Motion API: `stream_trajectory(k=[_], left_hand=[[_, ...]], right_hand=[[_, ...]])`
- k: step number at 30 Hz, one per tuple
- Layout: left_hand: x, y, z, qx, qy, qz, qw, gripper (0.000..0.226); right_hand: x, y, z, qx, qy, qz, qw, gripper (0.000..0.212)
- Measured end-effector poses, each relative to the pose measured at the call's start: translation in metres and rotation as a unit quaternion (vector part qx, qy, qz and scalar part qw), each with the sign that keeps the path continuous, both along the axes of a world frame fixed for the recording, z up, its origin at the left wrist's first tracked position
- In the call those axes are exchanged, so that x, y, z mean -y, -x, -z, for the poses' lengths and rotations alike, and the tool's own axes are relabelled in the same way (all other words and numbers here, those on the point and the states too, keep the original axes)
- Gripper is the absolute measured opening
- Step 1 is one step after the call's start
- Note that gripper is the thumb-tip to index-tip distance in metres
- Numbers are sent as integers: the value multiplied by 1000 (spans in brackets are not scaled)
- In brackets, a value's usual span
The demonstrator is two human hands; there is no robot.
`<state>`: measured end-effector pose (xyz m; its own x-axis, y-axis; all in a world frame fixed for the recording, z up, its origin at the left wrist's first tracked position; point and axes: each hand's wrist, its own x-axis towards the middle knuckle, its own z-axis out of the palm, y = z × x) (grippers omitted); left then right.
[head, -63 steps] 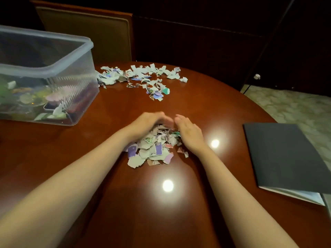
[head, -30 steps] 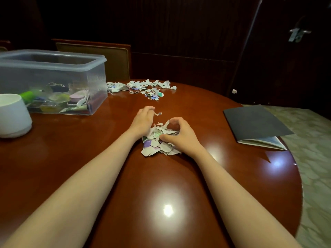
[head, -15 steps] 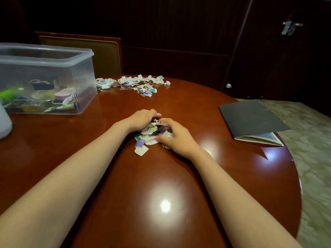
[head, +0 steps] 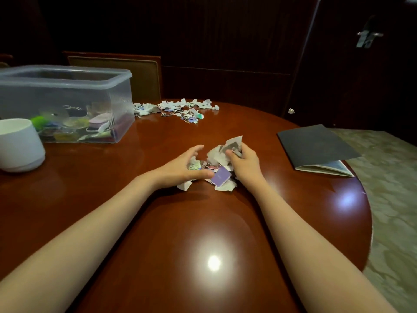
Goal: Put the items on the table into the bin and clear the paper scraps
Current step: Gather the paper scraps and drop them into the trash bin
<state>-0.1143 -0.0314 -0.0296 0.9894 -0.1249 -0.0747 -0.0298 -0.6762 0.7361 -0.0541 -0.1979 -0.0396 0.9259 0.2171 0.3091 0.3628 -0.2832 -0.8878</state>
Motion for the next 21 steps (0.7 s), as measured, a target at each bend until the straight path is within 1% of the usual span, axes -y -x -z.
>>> stream_trajectory(k=[1, 3, 5, 7, 9, 10, 13, 15, 17, 19, 21], left_hand=[[4, 1, 4, 12, -31, -5, 999, 122], [14, -1, 6, 36, -73, -20, 996, 113], [22, -6, 7, 57, -106, -29, 992, 96], [24, -10, 10, 83, -131, -36, 987, 71], [23, -12, 11, 107, -105, -52, 987, 45], [23, -12, 12, 114, -97, -62, 987, 38], [25, -14, 14, 121, -116, -87, 982, 28], [27, -16, 14, 123, -107, -105, 981, 19], [27, -18, 14, 133, -65, -137, 979, 11], [27, -21, 13, 139, -27, -173, 975, 17], [27, -23, 12, 138, 18, -198, 970, 25]], right_hand=[[1, 1, -1, -7, -16, 12, 1000, 13], [4, 2, -1, -13, -37, 34, 999, 15], [9, 4, -2, -10, -41, 47, 998, 17], [14, 6, -2, 5, -9, 58, 998, 17], [18, 6, 0, 8, 37, 68, 997, 19], [18, 8, 0, -1, 53, 70, 996, 23], [16, 12, -2, -28, 96, 31, 995, 44], [16, 16, -2, -5, 165, -21, 986, 54], [15, 16, 1, 33, 235, -52, 970, 76], [12, 14, 4, 53, 295, -57, 952, 87], [9, 13, 6, 50, 339, -69, 937, 83]])
